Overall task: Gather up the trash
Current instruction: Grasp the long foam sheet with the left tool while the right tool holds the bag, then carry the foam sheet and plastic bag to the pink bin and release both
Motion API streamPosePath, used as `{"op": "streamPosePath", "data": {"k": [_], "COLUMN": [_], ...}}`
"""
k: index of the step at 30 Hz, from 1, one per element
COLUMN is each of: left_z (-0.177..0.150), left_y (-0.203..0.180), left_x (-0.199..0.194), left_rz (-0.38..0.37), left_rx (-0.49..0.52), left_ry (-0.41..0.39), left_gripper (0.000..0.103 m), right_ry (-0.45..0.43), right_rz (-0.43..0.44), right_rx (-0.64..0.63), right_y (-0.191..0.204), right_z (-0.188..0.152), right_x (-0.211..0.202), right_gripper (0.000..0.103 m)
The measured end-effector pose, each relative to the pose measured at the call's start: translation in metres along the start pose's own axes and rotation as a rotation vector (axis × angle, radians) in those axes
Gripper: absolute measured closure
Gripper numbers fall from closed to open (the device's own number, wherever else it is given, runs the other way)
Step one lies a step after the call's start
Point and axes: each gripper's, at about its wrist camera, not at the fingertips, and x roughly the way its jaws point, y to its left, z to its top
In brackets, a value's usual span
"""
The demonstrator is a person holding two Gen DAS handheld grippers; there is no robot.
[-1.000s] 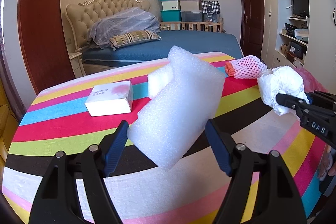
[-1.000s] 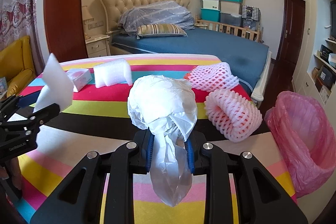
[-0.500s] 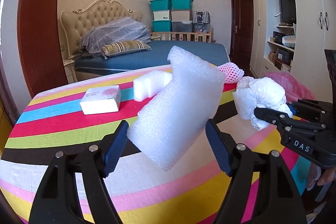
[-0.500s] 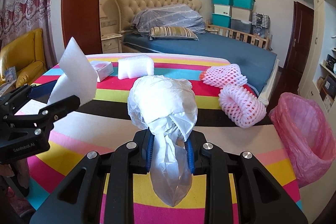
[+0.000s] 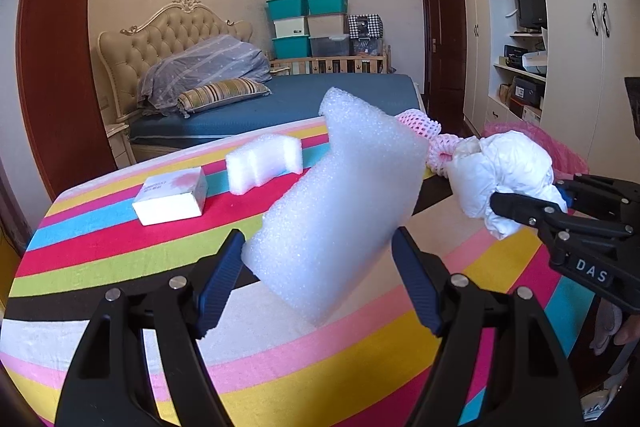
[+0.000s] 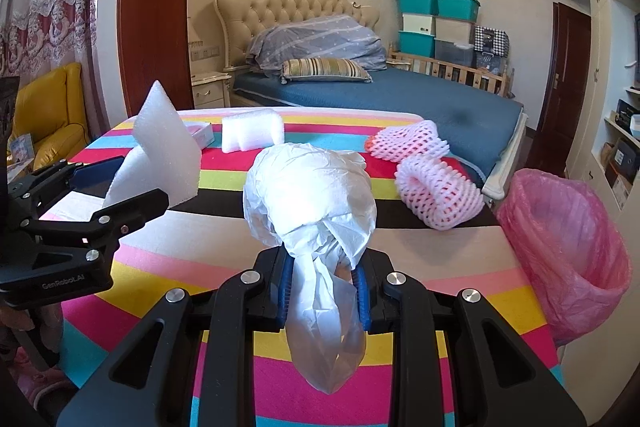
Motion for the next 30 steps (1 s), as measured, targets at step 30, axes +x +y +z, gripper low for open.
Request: {"op": "streamPosePath", "data": {"k": [30], "left_z": [0.065], "left_y": [-0.140], "left_x": [0.053], "left_rz": [-0.322], "left_rx": [0.136], "left_ry": [0.104], "left_gripper": [0.030], "right_ry": [-0.086], "right_rz": [-0.225], "right_rx": [0.218], "right_y": [-0.144], "right_z": [-0.030], "right_x": [-0.067], "right_gripper": [0.077]}}
